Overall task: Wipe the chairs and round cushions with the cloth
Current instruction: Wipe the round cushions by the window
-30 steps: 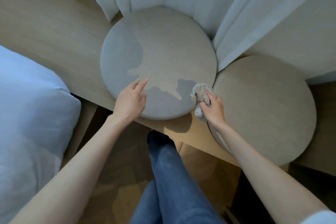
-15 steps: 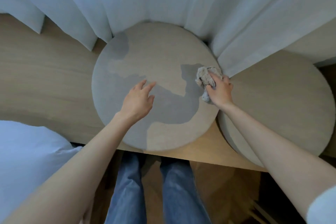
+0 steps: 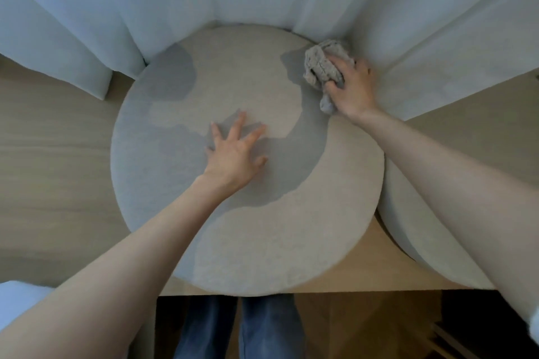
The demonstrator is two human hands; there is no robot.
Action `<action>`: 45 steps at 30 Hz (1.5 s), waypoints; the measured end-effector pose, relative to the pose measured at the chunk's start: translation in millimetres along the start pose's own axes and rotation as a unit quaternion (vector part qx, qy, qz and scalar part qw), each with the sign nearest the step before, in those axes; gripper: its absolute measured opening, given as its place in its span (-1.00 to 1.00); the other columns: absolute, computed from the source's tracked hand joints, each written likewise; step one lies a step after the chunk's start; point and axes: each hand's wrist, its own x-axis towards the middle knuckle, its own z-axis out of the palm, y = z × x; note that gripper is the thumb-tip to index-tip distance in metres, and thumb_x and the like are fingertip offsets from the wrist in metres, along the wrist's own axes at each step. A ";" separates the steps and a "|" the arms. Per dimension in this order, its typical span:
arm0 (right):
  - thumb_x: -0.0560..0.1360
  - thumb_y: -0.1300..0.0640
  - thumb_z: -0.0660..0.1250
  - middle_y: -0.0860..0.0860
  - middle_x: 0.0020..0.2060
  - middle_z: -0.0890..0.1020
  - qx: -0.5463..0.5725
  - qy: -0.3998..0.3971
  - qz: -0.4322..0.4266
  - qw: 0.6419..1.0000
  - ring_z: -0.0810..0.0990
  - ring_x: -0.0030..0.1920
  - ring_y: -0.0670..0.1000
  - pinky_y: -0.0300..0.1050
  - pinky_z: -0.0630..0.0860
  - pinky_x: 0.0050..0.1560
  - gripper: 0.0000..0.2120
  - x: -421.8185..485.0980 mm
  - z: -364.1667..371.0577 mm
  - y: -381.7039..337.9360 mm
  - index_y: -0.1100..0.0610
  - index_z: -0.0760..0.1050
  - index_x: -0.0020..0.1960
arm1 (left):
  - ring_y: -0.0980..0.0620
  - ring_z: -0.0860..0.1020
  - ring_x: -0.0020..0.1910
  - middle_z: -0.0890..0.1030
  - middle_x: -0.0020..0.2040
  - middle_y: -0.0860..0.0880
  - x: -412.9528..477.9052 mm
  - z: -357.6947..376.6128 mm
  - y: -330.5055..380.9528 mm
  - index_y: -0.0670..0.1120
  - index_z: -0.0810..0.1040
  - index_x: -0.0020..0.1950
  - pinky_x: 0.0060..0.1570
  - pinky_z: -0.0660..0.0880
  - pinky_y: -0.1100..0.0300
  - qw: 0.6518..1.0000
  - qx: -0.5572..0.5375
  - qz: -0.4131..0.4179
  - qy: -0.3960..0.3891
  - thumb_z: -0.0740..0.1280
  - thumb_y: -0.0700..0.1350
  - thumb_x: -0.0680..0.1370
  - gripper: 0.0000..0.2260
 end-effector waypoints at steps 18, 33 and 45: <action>0.39 -0.02 0.31 0.25 0.33 0.38 -0.004 0.053 0.011 0.999 0.34 0.26 0.33 -0.30 0.07 0.17 -0.46 -58.5 32.2 84.7 0.03 0.46 0.36 | -0.42 -0.36 0.43 -0.36 0.53 0.16 24.2 11.9 22.4 0.35 -0.07 0.50 0.22 -0.10 -0.60 0.997 0.057 -0.049 0.011 0.31 0.26 0.47 -0.27; 0.39 -0.05 0.21 0.15 0.32 0.40 0.011 0.080 -0.042 0.996 0.33 0.34 0.21 -0.13 0.14 0.27 -0.44 -35.2 5.6 42.5 -0.06 0.39 0.40 | -0.38 -0.38 0.44 -0.33 0.53 0.17 25.4 11.6 23.3 0.35 -0.04 0.51 0.23 -0.13 -0.57 0.997 0.043 -0.057 0.009 0.35 0.24 0.45 -0.24; 0.54 0.10 0.28 0.25 0.39 0.30 -0.065 0.005 0.009 0.998 0.23 0.40 0.27 -0.06 0.09 0.39 -0.40 -33.6 23.2 84.0 -0.14 0.17 0.52 | -0.41 -0.37 0.43 -0.34 0.53 0.16 23.8 10.5 26.6 0.36 -0.09 0.50 0.24 -0.09 -0.57 0.996 0.063 -0.064 0.003 0.32 0.27 0.46 -0.24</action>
